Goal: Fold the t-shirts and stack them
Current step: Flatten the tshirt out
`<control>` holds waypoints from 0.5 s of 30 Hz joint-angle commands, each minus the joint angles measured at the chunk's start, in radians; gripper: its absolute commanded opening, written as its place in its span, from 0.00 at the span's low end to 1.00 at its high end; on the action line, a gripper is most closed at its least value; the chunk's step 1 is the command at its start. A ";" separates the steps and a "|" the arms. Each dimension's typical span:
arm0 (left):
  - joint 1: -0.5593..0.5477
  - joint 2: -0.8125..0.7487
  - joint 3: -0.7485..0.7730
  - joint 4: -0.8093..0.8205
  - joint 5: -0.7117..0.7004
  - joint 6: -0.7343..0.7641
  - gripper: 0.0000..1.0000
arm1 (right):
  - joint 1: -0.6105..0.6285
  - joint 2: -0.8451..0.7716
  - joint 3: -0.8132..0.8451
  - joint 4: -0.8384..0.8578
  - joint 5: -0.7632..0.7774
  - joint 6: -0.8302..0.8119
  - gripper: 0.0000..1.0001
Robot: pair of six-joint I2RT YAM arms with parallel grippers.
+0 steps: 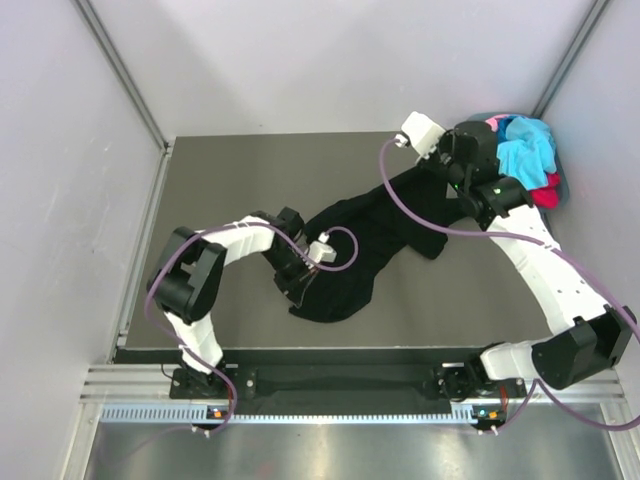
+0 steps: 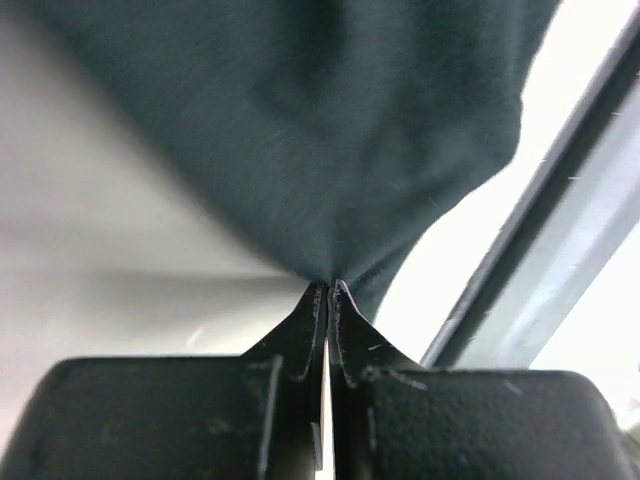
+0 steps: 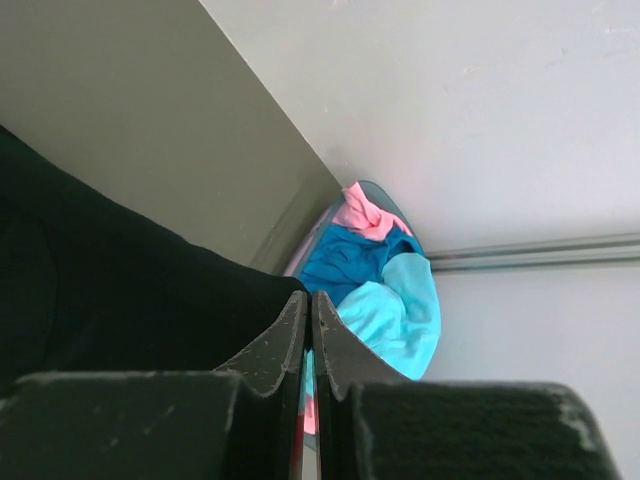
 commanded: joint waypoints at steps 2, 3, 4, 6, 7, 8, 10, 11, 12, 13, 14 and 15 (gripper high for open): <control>0.070 -0.190 0.143 -0.023 -0.162 0.031 0.00 | -0.040 -0.034 0.127 0.018 0.022 0.004 0.00; 0.090 -0.239 0.177 -0.032 -0.217 0.039 0.00 | -0.045 -0.022 0.149 0.015 0.022 -0.010 0.00; 0.122 -0.260 0.212 -0.035 -0.245 0.057 0.00 | -0.060 -0.014 0.202 0.012 0.020 -0.017 0.00; 0.134 -0.314 0.342 -0.072 -0.345 0.074 0.00 | -0.083 0.027 0.271 -0.019 0.022 -0.025 0.00; 0.134 -0.332 0.382 -0.080 -0.378 0.083 0.00 | -0.092 0.040 0.351 -0.034 0.020 -0.019 0.00; 0.134 -0.351 0.445 -0.075 -0.404 0.089 0.00 | -0.101 0.058 0.393 -0.060 0.017 -0.012 0.00; 0.134 -0.409 0.493 -0.051 -0.485 0.114 0.00 | -0.130 0.107 0.523 -0.098 0.005 0.019 0.00; 0.134 -0.441 0.522 -0.037 -0.510 0.126 0.00 | -0.137 0.141 0.567 -0.114 0.003 0.033 0.00; 0.136 -0.457 0.531 -0.002 -0.542 0.138 0.00 | -0.144 0.156 0.645 -0.129 0.006 0.039 0.00; 0.137 -0.469 0.539 0.012 -0.603 0.170 0.00 | -0.147 0.169 0.678 -0.154 0.011 0.044 0.00; 0.136 -0.480 0.548 0.024 -0.633 0.181 0.00 | -0.149 0.178 0.697 -0.160 0.014 0.047 0.00; 0.139 -0.498 0.553 0.043 -0.653 0.193 0.00 | -0.154 0.178 0.706 -0.163 0.019 0.053 0.00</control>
